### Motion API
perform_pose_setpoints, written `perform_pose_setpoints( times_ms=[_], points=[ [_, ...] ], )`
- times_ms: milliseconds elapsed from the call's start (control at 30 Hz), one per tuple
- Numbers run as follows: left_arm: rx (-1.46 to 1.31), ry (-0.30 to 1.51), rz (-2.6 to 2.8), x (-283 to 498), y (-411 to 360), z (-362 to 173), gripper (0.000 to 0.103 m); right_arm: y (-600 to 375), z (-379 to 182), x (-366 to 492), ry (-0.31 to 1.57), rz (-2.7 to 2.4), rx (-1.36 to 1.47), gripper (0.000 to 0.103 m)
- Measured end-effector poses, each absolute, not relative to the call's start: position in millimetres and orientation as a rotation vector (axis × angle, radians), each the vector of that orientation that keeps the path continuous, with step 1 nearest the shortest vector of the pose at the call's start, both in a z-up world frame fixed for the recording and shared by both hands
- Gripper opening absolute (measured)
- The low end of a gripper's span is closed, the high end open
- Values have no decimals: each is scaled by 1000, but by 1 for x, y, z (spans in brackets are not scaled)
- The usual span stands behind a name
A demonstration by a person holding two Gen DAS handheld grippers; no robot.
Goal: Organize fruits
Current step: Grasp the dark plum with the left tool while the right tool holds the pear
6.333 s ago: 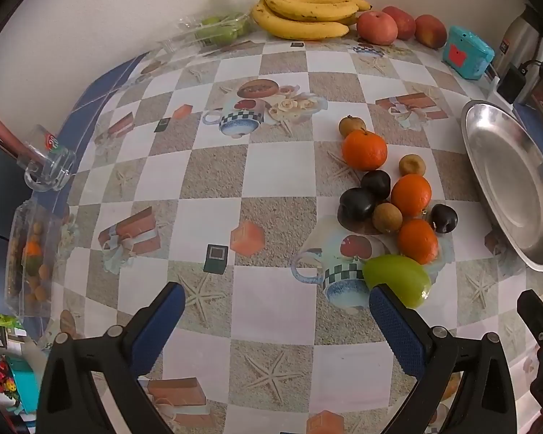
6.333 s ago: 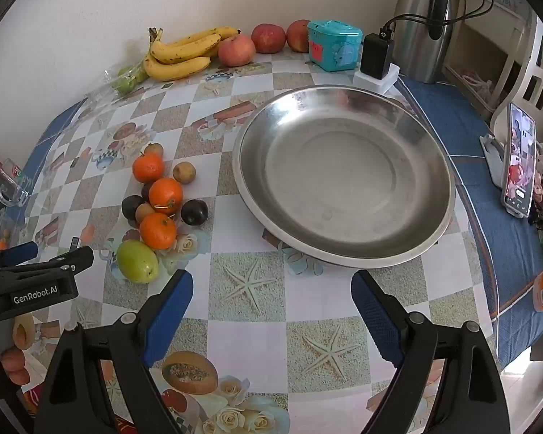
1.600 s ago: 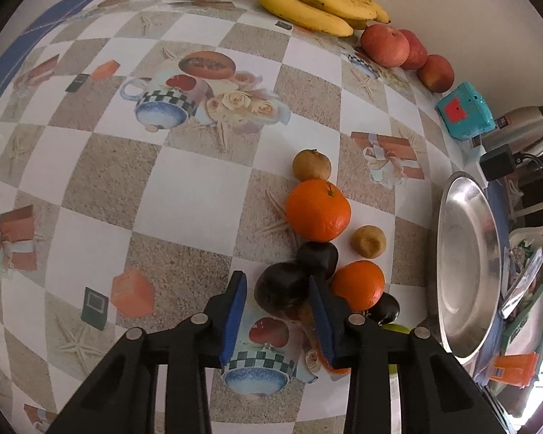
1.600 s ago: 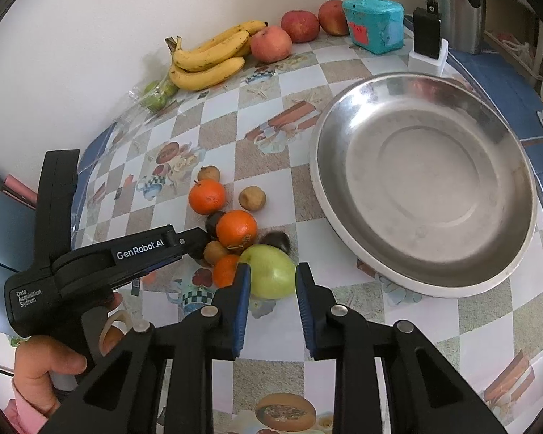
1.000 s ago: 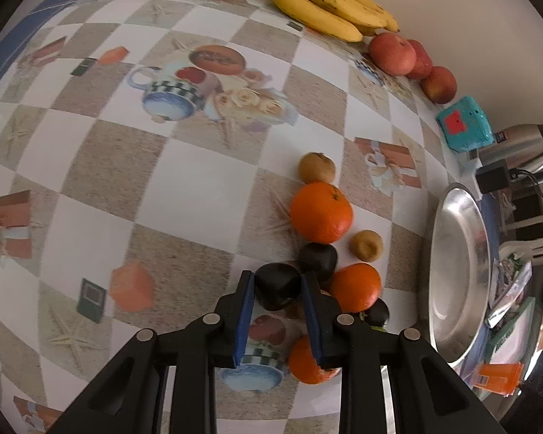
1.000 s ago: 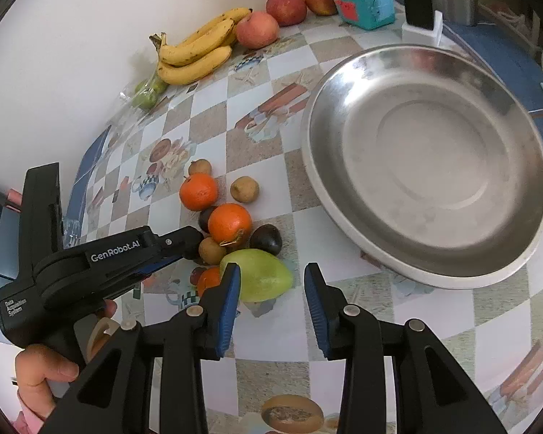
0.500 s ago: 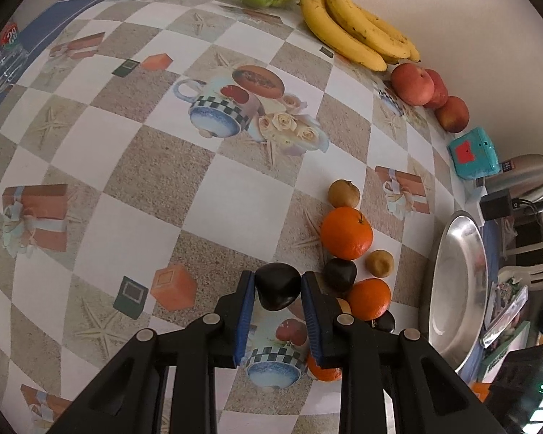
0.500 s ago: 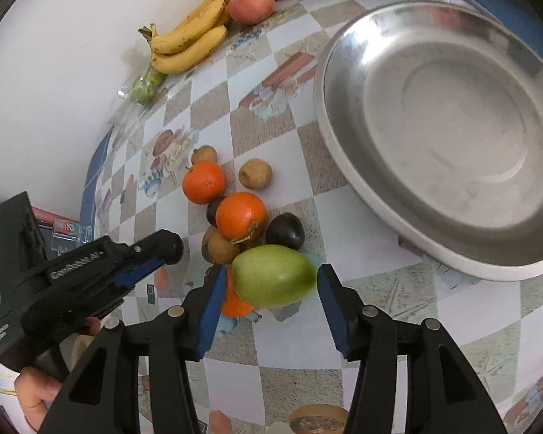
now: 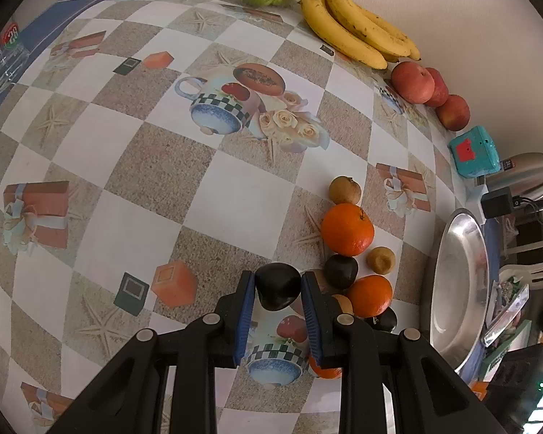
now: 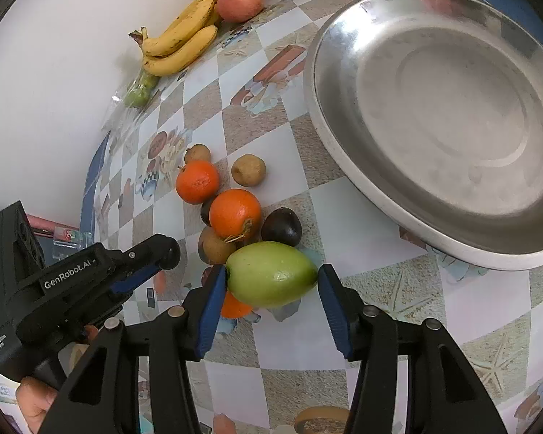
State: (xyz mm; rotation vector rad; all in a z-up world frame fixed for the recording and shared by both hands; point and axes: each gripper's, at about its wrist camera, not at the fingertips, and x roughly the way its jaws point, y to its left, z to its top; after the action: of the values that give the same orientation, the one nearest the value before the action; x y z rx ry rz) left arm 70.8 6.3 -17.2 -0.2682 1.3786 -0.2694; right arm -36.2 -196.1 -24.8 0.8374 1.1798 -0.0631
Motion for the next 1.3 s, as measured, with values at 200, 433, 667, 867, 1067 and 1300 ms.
perform_pose_setpoints(
  times_ms=[200,433,667,867,1067,1300],
  points=[
    [-266,1376,-263,70,8,-17,28,-199,-23,-39,1172,-58,841,50],
    [-262,1383,-255,69,8,-19,28,-199,-20,-41,1163,-54,836,51],
    [-266,1384,-255,69,8,-18,28,-202,-32,-35,1189,-36,898,57],
    [-269,1387,-261,69,7,-18,28,-200,-33,-34,1186,-54,903,58],
    [-276,1385,-262,69,9,-17,28,-196,-31,-31,1184,-63,881,57],
    [-276,1383,-260,69,10,-16,28,-198,-31,-34,1183,-52,897,57]
  ],
)
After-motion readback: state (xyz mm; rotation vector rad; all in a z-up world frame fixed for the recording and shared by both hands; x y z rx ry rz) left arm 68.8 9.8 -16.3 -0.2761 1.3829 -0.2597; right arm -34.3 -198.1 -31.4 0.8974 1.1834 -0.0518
